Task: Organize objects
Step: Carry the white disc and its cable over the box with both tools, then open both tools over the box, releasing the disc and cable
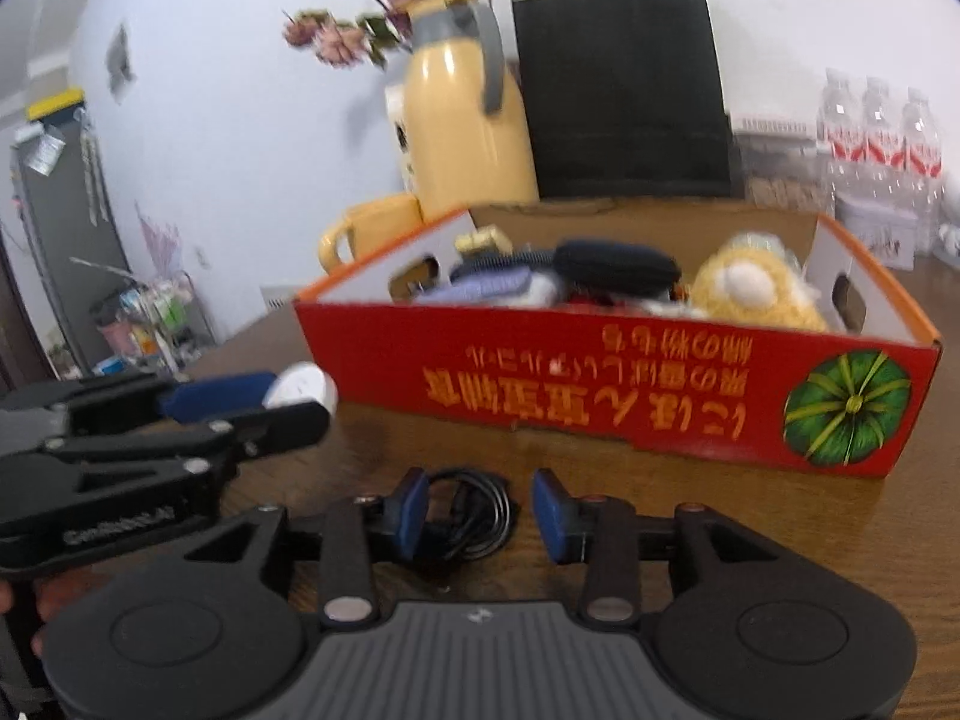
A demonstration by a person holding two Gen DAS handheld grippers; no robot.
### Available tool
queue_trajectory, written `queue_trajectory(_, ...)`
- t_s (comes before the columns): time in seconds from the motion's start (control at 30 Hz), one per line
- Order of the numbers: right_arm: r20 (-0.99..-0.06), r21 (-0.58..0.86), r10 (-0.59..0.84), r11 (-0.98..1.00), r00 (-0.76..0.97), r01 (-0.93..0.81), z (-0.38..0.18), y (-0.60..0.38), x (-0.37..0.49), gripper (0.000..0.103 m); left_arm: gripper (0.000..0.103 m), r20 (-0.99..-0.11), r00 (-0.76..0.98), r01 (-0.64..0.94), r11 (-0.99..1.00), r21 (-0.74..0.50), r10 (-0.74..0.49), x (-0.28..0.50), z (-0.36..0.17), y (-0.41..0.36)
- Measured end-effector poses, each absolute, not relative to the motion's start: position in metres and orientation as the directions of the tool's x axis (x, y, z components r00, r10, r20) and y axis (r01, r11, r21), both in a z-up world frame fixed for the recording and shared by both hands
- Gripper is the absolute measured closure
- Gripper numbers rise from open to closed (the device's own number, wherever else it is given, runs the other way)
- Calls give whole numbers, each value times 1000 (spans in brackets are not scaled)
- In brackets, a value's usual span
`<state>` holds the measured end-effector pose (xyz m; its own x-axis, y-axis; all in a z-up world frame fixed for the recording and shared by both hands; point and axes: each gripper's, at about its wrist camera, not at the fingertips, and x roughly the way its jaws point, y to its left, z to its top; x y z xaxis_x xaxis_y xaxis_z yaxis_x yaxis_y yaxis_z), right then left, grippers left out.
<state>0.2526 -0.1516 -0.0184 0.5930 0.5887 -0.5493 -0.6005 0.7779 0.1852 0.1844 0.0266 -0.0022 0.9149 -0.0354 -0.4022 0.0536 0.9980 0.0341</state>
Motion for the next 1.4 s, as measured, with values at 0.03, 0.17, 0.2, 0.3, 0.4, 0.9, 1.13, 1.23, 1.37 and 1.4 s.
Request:
queue_trajectory(0.03, -561, 190, 586, 779, 585, -598, -20, -150, 254, 77, 64, -401, 915, 52, 998, 34, -34, 184, -2, 27)
queue_trajectory(0.17, -551, 175, 588, 775, 592, -607, -19, -147, 248, 82, 63, -397, 917, 51, 998, 31, -35, 182, -2, 27)
queue_trajectory(0.2, -542, 173, 590, 775, 598, -608, -18, -149, 246, 82, 63, -395, 918, 51, 998, 31, -35, 182, -2, 27)
queue_trajectory(0.3, -505, 164, 594, 779, 627, -605, -13, -152, 241, 82, 64, -389, 921, 51, 998, 29, -36, 180, -2, 27)
queue_trajectory(0.4, -467, 160, 596, 783, 653, -601, -5, -157, 238, 82, 64, -378, 926, 35, 999, 21, -24, 181, 2, 26)
queue_trajectory(0.9, -272, 85, 523, 849, 808, -521, 72, -159, 293, 82, 63, -224, 975, 0, 999, -33, -8, 264, 77, 9)
queue_trajectory(1.13, -283, 77, 472, 879, 835, -471, 73, -152, 346, 82, 63, -257, 966, -58, 995, -78, 36, 318, 73, 15)
queue_trajectory(1.23, -304, 75, 457, 886, 836, -457, 62, -150, 360, 82, 63, -286, 957, -66, 995, -74, 42, 331, 62, 18)
queue_trajectory(1.37, -341, 78, 442, 893, 829, -444, 47, -152, 373, 82, 63, -308, 950, -67, 996, -59, 45, 339, 52, 19)
queue_trajectory(1.4, -350, 81, 442, 892, 826, -444, 44, -153, 374, 82, 63, -311, 949, -68, 996, -58, 47, 339, 51, 19)
